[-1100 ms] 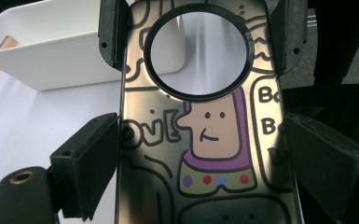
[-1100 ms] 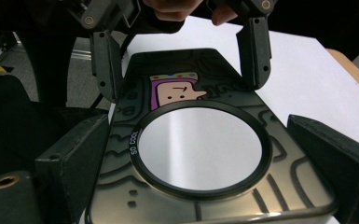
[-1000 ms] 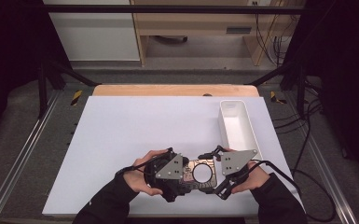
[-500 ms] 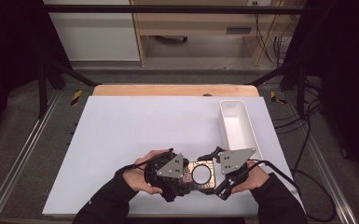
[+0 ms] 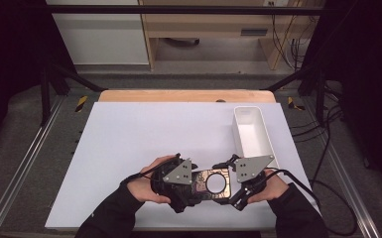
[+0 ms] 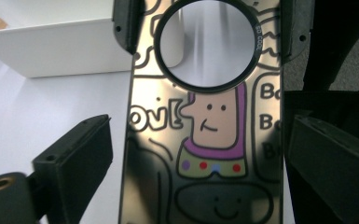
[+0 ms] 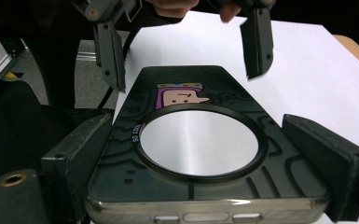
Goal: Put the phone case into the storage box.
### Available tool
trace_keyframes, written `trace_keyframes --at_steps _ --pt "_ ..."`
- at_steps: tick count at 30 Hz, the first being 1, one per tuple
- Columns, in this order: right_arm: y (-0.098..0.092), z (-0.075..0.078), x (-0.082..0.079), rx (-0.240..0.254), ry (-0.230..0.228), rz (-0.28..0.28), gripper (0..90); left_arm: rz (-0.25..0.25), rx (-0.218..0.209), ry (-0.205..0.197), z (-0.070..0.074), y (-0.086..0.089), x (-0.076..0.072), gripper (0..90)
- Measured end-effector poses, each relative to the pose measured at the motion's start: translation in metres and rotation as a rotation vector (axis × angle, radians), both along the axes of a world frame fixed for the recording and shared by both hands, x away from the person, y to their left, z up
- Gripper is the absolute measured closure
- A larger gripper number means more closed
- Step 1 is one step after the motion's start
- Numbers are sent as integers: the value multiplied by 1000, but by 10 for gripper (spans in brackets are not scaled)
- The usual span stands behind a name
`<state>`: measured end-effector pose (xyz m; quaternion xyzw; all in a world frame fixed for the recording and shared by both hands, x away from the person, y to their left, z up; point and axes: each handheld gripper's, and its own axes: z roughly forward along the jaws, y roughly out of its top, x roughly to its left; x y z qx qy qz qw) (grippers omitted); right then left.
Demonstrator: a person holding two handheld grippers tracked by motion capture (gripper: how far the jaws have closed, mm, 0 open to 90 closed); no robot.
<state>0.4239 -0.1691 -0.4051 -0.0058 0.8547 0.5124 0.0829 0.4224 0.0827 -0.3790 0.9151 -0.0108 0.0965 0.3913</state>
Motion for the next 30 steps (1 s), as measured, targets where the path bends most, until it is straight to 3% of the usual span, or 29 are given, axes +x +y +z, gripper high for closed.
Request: trace_keyframes --at_steps 6,15,18,21,28,30 --pt "-6 6 1 -22 9 -28 120 54 -70 45 3 11 4 38" --pt "-13 13 5 -52 33 -54 120 139 -178 108 -4 24 13 45" --pt "-14 15 6 -70 33 -62 120 158 -183 112 -6 25 13 46" --pt "-14 18 7 -83 37 -59 120 171 -176 142 -9 25 14 44" --pt "-13 27 10 -126 55 -62 120 167 -110 173 -14 21 14 27" --pt "-11 30 10 -146 54 -58 120 176 -91 165 -14 19 14 20"
